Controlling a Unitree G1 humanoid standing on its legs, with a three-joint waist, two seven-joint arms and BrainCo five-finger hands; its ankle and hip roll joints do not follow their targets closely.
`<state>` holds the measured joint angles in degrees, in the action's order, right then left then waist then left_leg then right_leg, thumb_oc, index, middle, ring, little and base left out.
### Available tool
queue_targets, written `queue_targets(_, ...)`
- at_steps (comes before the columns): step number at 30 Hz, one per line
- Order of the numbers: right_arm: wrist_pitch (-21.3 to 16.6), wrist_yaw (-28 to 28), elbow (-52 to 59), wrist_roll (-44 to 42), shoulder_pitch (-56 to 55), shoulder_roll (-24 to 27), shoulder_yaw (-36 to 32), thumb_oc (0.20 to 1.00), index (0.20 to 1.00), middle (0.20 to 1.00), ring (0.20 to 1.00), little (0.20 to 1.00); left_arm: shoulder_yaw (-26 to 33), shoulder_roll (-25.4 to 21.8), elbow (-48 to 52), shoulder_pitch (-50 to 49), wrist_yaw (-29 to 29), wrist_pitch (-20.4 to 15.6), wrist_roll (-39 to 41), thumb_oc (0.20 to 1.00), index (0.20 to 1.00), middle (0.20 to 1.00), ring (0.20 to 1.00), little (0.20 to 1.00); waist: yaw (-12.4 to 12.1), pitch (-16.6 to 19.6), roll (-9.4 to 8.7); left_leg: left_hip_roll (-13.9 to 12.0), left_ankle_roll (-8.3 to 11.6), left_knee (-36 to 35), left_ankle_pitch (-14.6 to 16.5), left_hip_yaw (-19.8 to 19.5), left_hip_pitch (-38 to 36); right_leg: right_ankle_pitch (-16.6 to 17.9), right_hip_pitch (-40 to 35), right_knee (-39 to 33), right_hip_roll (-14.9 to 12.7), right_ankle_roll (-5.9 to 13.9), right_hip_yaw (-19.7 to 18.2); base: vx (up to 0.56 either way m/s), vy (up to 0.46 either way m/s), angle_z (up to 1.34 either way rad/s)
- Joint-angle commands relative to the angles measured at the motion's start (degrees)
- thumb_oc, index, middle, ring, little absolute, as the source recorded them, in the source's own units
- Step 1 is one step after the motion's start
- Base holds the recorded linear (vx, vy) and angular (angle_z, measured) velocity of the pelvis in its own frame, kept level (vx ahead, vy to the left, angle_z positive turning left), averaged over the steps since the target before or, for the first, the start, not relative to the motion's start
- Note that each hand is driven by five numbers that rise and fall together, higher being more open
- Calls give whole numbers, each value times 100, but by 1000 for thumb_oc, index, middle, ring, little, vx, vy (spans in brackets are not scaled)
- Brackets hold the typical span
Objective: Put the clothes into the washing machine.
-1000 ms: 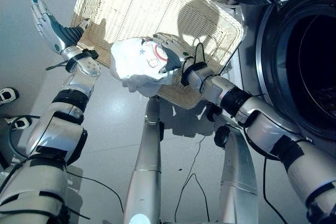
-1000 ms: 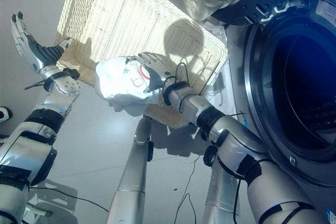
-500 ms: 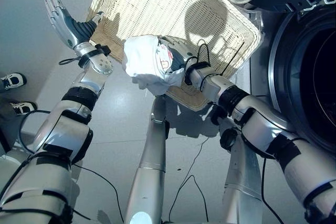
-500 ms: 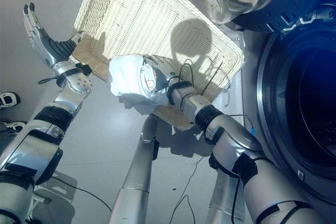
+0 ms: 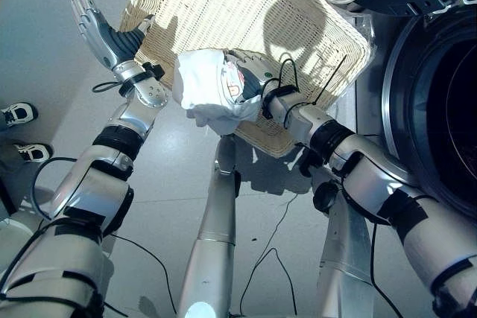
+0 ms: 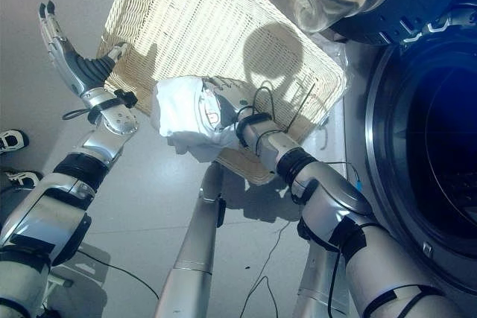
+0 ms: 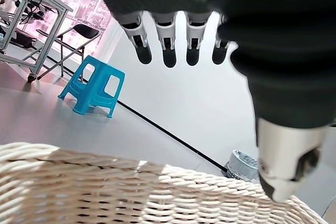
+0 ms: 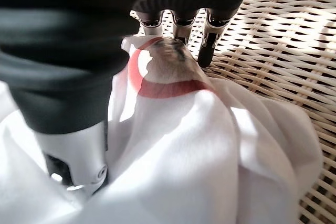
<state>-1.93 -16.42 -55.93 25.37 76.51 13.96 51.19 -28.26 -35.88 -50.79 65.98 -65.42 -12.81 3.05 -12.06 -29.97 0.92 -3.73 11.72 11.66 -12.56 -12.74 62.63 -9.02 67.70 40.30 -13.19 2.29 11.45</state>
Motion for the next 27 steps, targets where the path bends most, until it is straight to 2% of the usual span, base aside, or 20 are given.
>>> queue_targets(1, -244, 428, -417, 259, 60, -492, 264, 1000, 1000, 1000, 1000, 1000, 242, 178, 23, 136, -272, -159, -172, 1000, 1000, 1000, 1000, 1000, -167, 17, 495, 679, -765, 626, 277, 218, 258, 1463, -383, -1628, 205, 367, 261, 0, 0, 0)
queue_targets(4, -416, 545, -404, 275, 43, -500, 298, 1000, 1000, 1000, 1000, 1000, 222, 182, 26, 144, -270, -148, -168, 1000, 1000, 1000, 1000, 1000, -157, 17, 488, 681, -766, 644, 283, 215, 255, 1470, -377, -1612, 207, 367, 256, 0, 0, 0)
queue_targets(5, -468, 706, -399, 357, 34, -526, 315, 931, 931, 931, 931, 931, 215, 194, 28, 148, -275, -151, -185, 1000, 1000, 1000, 1000, 1000, -155, 17, 485, 684, -763, 657, 286, 220, 252, 1475, -387, -1618, 204, 374, 255, 0, 0, 0)
queue_targets(6, -520, 790, -405, 361, 38, -521, 342, 667, 667, 667, 667, 667, 225, 189, 29, 151, -264, -155, -185, 1000, 1000, 1000, 1000, 1000, -159, 17, 482, 679, -764, 647, 284, 222, 242, 1472, -399, -1627, 202, 373, 260, 0, 0, 0)
queue_targets(7, -614, 904, -419, 384, 27, -513, 379, 253, 253, 253, 253, 253, 222, 174, 27, 154, -247, -175, -181, 1000, 1000, 1000, 1000, 1000, -164, 17, 483, 676, -769, 636, 281, 224, 226, 1480, -414, -1643, 196, 374, 268, 0, 0, 0)
queue_targets(8, -652, 989, -410, 402, 24, -503, 400, 200, 200, 200, 200, 200, 210, 167, 29, 167, -244, -169, -172, 1000, 1000, 1000, 1000, 1000, -160, 17, 484, 675, -765, 644, 282, 228, 231, 1482, -409, -1637, 189, 381, 269, 0, 0, 0)
queue_targets(13, -691, 1016, -411, 434, -37, -505, 472, 200, 200, 200, 200, 200, 150, 176, 8, 219, -297, -176, -184, 1000, 1000, 1000, 1000, 1000, -156, 17, 466, 674, -776, 595, 259, 206, 217, 1500, -414, -1662, 188, 385, 278, 0, 0, 0)
queue_targets(22, -684, 716, -424, 283, -110, -506, 389, 200, 200, 200, 200, 200, 138, 185, -14, 255, -283, -153, -178, 1000, 1000, 1000, 1000, 1000, -139, 17, 441, 667, -780, 563, 242, 183, 199, 1527, -439, -1690, 193, 398, 285, -1, -3, 1)
queue_targets(25, -573, 614, -403, -147, -143, -511, 317, 200, 200, 200, 200, 200, 132, 204, -21, 256, -293, -152, -169, 1000, 1000, 1000, 1000, 1000, -124, 17, 447, 653, -782, 546, 232, 195, 193, 1534, -437, -1694, 198, 396, 275, 0, 0, 0)
queue_targets(27, -434, 626, -380, -1040, -219, -541, 113, 200, 200, 200, 200, 200, 138, 190, -39, 272, -249, -193, -128, 1000, 1000, 1000, 1000, 1000, -103, 17, 454, 636, -782, 526, 221, 216, 175, 1539, -445, -1709, 214, 384, 264, 0, 0, 0)
